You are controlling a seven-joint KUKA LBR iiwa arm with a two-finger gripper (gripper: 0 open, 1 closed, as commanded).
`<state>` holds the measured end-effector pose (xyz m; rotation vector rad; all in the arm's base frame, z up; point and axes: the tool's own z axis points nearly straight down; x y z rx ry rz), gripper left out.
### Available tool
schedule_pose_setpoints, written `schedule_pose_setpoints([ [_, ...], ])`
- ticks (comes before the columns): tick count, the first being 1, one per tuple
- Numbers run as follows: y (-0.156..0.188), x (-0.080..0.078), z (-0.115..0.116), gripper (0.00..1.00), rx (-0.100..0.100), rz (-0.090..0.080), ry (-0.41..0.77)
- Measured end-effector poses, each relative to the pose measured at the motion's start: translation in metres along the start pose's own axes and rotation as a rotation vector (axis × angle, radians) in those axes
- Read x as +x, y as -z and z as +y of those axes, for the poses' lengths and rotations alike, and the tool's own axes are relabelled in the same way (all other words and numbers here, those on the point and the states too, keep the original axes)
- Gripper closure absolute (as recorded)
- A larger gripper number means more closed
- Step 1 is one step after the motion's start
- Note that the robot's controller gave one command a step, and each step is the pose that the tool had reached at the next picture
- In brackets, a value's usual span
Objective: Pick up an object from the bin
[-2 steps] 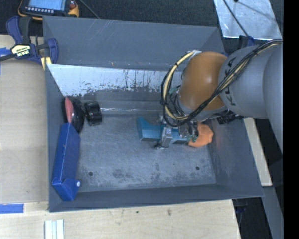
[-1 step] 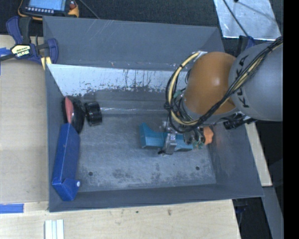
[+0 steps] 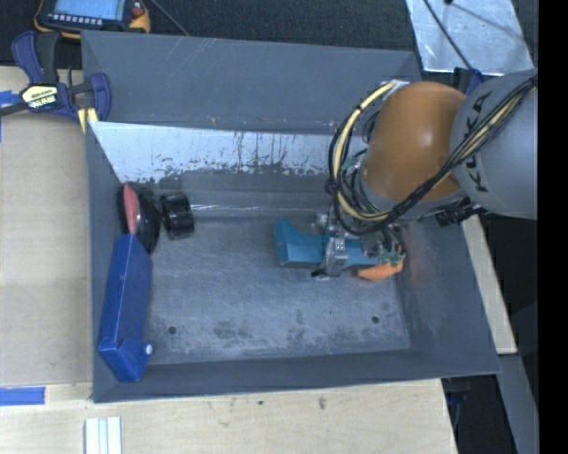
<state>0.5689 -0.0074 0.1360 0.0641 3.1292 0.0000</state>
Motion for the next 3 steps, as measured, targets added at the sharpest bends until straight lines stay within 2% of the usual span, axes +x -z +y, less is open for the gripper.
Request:
schedule_pose_setpoints([
  [1,0.018,0.009,0.011,1.00,0.002,0.029,-0.021],
  [2,0.053,-0.010,0.014,1.00,0.000,0.006,0.025],
  [3,0.078,-0.002,0.005,1.00,0.001,0.027,0.038],
])
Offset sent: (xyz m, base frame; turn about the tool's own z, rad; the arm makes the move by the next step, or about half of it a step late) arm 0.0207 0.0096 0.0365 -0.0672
